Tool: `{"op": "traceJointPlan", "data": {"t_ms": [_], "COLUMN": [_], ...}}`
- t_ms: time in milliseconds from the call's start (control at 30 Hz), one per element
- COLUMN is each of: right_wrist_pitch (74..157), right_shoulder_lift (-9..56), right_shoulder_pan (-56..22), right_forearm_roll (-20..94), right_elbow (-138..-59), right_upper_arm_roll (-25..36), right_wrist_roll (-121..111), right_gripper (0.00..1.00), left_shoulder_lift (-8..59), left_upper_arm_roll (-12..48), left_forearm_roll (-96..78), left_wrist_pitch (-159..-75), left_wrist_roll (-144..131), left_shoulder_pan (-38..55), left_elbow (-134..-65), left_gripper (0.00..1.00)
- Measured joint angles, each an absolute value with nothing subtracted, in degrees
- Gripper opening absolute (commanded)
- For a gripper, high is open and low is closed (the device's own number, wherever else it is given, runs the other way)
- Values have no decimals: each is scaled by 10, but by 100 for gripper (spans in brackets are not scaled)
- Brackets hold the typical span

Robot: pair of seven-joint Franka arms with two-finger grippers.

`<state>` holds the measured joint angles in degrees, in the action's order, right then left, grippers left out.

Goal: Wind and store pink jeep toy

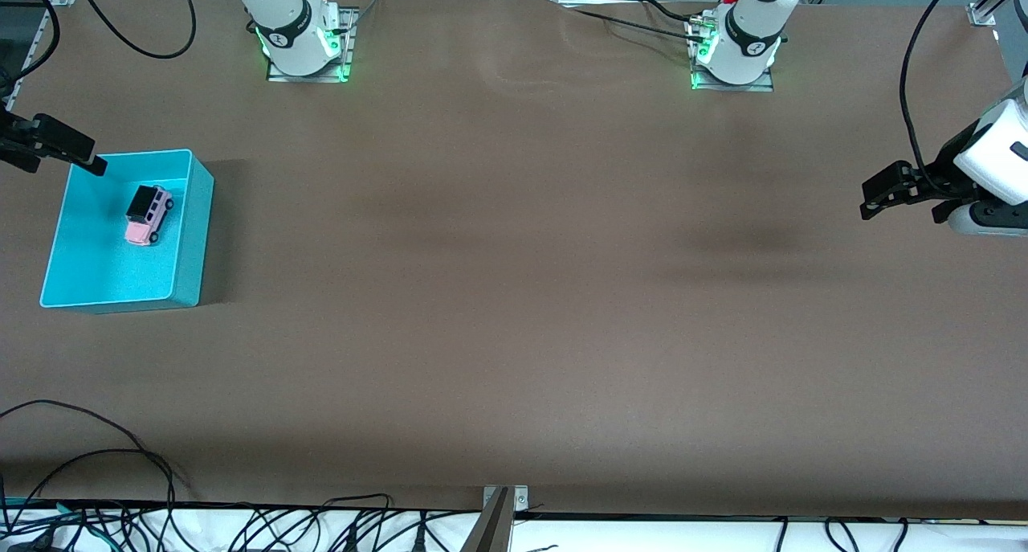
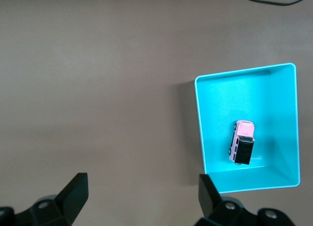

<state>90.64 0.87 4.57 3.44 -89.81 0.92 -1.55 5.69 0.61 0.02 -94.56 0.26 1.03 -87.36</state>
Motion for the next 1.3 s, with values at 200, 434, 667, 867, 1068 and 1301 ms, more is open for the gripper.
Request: {"op": "traceJointPlan", "data": {"t_ms": [200,434,667,867,1068,1301], "right_wrist_pitch": [906,906,906,906,906,906], "right_shoulder_lift": [12,20,21,21,21,21], "right_shoulder_pan": [46,46,46,46,46,46], "right_forearm_roll": [34,34,34,34,34,34], "right_elbow": [-898,-898,-898,-898,-898,-898], "right_upper_arm_roll": [11,11,11,11,11,13], "right_wrist_roll": [-15,-16,-16,-15,-15,-15], "right_gripper": [100,100,100,100,100,100], "left_shoulder_lift": [57,57,57,57,57,57], "left_upper_arm_roll": [6,6,6,7,7,7], "left_forearm_roll": [0,0,2,4,4,4], "left_wrist_pitch": [-946,-946,-946,-946,-946,-946], "left_wrist_roll": [3,3,3,3,3,3], "left_shoulder_pan": [10,10,10,12,13,13], "left_elbow": [-874,-874,-874,-874,-874,-874], "left_gripper": [100,100,100,100,100,100]}}
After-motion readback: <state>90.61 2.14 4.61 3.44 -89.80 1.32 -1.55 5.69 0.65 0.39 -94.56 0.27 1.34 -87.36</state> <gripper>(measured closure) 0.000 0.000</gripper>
